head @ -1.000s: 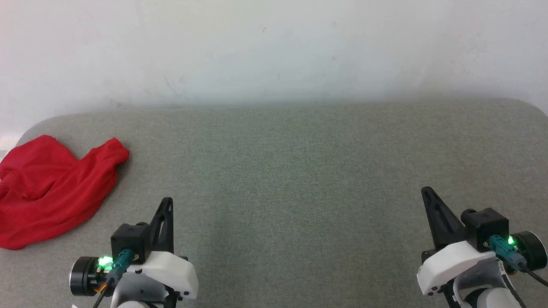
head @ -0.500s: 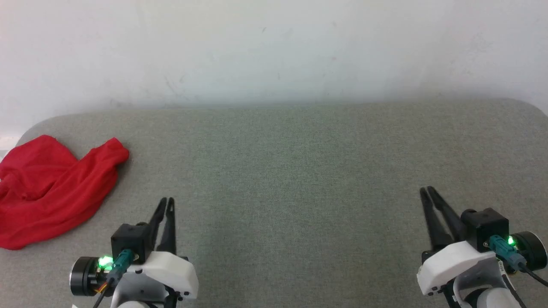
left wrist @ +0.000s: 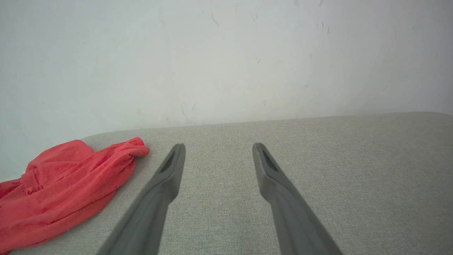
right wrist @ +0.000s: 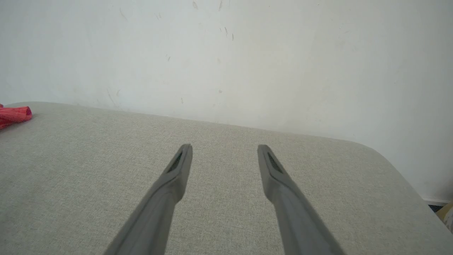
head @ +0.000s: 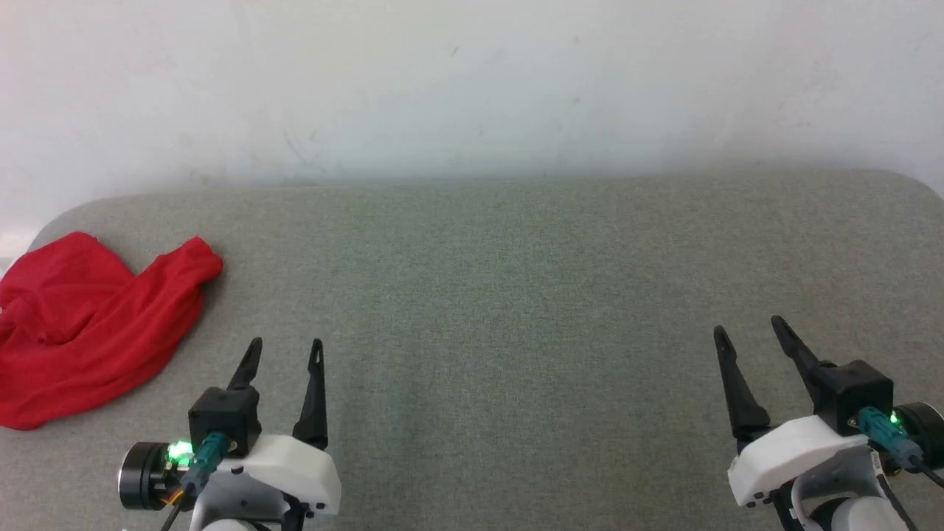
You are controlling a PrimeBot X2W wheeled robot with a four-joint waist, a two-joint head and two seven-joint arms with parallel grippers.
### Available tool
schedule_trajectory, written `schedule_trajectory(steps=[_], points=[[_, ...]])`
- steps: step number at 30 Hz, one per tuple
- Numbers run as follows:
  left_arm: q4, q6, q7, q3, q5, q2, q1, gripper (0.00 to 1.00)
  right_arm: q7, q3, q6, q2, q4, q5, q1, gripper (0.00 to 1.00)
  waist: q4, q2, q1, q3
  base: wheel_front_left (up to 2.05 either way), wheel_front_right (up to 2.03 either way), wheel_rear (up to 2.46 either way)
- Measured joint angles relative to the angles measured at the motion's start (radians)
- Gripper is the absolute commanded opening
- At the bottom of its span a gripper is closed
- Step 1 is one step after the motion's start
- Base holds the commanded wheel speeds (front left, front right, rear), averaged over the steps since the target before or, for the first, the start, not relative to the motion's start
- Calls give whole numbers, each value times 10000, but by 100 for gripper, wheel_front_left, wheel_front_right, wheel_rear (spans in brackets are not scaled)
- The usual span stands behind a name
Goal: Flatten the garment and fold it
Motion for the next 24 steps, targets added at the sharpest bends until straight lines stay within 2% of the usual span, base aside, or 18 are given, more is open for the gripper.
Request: schedule_trajectory(steps=[24], points=[[-151, -2, -454, 176, -150, 0, 141, 100, -510, -453, 0, 0, 90, 337, 4, 100, 195, 0, 0, 67, 0, 0, 0]])
